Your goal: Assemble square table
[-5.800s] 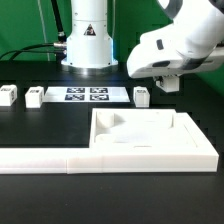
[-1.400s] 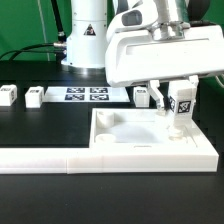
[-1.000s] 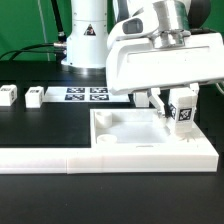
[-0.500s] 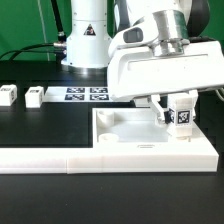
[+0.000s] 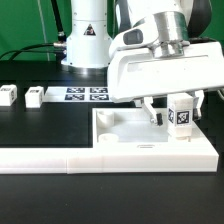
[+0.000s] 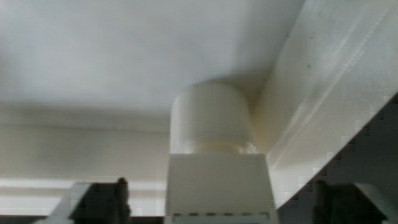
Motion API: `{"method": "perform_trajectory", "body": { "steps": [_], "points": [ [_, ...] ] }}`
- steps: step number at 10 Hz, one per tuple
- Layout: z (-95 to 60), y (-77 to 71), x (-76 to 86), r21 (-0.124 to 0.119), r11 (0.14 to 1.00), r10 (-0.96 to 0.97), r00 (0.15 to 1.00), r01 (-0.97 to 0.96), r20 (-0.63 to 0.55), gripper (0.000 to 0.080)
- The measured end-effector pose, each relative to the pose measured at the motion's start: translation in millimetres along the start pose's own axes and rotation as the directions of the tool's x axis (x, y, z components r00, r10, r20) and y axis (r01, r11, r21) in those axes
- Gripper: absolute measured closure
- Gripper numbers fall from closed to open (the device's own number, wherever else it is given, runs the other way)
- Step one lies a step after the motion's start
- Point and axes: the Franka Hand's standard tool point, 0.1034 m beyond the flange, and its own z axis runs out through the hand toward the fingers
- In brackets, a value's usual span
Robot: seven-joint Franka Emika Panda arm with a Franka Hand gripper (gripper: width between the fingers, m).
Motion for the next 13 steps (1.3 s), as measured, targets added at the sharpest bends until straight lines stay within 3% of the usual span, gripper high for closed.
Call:
{"method": "perform_trajectory", "body": {
  "steps": [1, 2, 4, 9, 12, 13],
  "points": [
    [0.0, 0.0, -0.1, 0.000, 1.000, 0.000, 1.000, 0.000, 0.000, 0.0190],
    [-1.1, -1.0, -2.0, -0.001, 1.000, 0.016, 1.000, -0.016, 0.004, 0.0158],
    [-10.3, -5.8, -7.1, -0.005, 0.999, 0.040, 0.999, -0.040, 0.020, 0.0152],
    [-35.2, -6.3, 15.5, 0.003, 0.999, 0.032, 0.999, -0.032, 0.033, 0.0150],
    [-36.3, -6.1, 18.4, 0.009, 0.999, 0.033, 0.998, -0.034, 0.061, 0.0150],
    [-32.4, -6.9, 14.7, 0.021, 0.999, 0.035, 0.990, -0.038, 0.135, 0.0150]
  ]
}}
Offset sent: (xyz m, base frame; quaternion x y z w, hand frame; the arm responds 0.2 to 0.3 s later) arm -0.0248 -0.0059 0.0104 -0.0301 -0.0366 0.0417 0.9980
